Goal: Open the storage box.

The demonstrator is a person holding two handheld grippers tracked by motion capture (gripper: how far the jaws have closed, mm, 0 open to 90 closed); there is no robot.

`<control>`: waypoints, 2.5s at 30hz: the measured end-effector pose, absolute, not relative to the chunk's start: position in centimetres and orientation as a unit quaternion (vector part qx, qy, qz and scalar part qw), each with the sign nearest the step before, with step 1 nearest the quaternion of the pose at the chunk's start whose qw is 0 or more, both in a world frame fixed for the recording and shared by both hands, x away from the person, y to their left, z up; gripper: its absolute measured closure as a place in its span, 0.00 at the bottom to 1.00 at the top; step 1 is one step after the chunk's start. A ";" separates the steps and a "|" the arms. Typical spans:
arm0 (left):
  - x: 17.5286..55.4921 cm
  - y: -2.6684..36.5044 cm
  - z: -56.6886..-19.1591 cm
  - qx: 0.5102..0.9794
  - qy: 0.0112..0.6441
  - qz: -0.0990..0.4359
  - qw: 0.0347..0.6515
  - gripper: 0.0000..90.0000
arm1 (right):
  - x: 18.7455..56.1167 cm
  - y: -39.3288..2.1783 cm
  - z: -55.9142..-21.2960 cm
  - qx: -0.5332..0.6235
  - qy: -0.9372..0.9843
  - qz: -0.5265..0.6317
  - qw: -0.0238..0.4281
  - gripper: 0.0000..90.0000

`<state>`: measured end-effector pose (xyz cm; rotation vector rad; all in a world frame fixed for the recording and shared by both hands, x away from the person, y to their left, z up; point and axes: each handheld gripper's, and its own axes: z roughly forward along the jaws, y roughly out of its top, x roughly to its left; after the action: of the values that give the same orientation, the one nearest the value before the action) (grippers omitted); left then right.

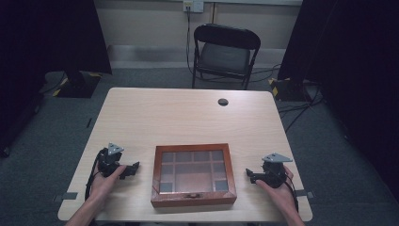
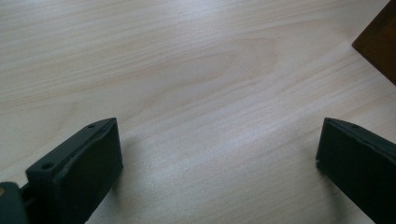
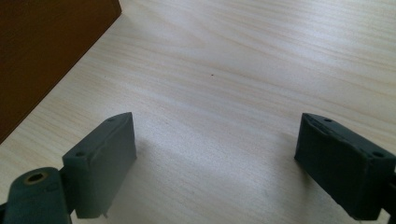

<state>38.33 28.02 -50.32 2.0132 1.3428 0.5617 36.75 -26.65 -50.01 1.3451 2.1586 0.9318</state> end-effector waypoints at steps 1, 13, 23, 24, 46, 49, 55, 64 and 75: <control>38.4 28.0 -50.3 0.768 0.510 0.212 0.324 0.00 | 36.7 -26.6 -50.0 0.485 0.778 0.336 0.215 0.13; 38.5 28.1 -50.3 0.773 0.502 0.210 0.326 0.00 | 36.7 -26.3 -49.4 0.486 0.787 0.330 0.189 0.21; 38.7 28.2 -50.3 0.776 0.498 0.211 0.325 0.00 | 36.2 -25.3 -47.1 0.463 0.785 0.378 0.160 0.38; 38.7 28.2 -50.3 0.776 0.498 0.211 0.325 0.00 | 36.0 -25.1 -46.5 0.456 0.785 0.389 0.158 0.41; 38.8 28.2 -50.3 0.776 0.497 0.208 0.328 0.00 | 34.0 -21.4 -42.6 0.352 0.810 0.462 0.086 0.65; 38.8 28.1 -50.3 0.776 0.497 0.208 0.328 0.00 | 33.6 -20.3 -42.4 0.331 0.818 0.464 0.072 0.66; 38.8 28.1 -50.3 0.776 0.497 0.208 0.328 0.00 | 33.0 -18.0 -42.3 0.295 0.834 0.464 0.049 0.69; 38.8 28.1 -50.3 0.776 0.498 0.208 0.327 0.00 | 32.4 -15.3 -42.2 0.254 0.846 0.468 0.026 0.74; 38.8 28.1 -50.3 0.776 0.498 0.209 0.327 0.00 | 31.8 -12.6 -42.5 0.224 0.852 0.473 -0.004 0.81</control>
<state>38.76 28.15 -50.33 2.0314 1.3031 0.5465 31.80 -12.61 -42.50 0.7051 2.6844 1.4908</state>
